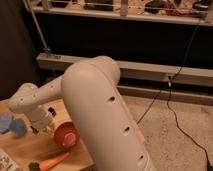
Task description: Push the ceramic bowl across the table
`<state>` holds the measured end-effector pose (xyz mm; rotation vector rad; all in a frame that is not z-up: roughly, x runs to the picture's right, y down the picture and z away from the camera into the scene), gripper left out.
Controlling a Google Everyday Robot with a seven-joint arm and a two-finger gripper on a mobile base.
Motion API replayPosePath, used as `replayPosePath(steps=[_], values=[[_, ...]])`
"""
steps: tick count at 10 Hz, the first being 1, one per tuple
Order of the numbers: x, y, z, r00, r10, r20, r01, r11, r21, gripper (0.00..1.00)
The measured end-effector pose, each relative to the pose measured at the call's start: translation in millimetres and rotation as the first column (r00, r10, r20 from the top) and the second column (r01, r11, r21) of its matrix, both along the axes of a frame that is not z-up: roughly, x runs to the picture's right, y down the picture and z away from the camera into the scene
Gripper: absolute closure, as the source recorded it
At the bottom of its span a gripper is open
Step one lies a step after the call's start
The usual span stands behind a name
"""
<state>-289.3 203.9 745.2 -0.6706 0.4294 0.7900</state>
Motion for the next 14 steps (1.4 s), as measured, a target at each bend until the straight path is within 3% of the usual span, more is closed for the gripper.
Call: replayPosePath(steps=[2, 5, 9, 12, 14], values=[[17.7, -16.1, -2.0, 0.999, 0.006, -0.04, -0.005, 0.9993, 0.036, 1.0], [23.2, -18.9, -15.4, 0.999, 0.012, -0.05, -0.011, 0.9994, 0.033, 1.0], [-16.5, -10.8, -42.4, 0.998, 0.045, 0.045, -0.044, 0.9988, -0.019, 1.0], [-11.6, 6.2, -50.0, 0.998, 0.042, 0.048, -0.039, 0.9967, -0.071, 1.0], [-3.3, 23.6, -51.1, 0.999, 0.004, 0.047, 0.001, 0.9946, -0.104, 1.0]])
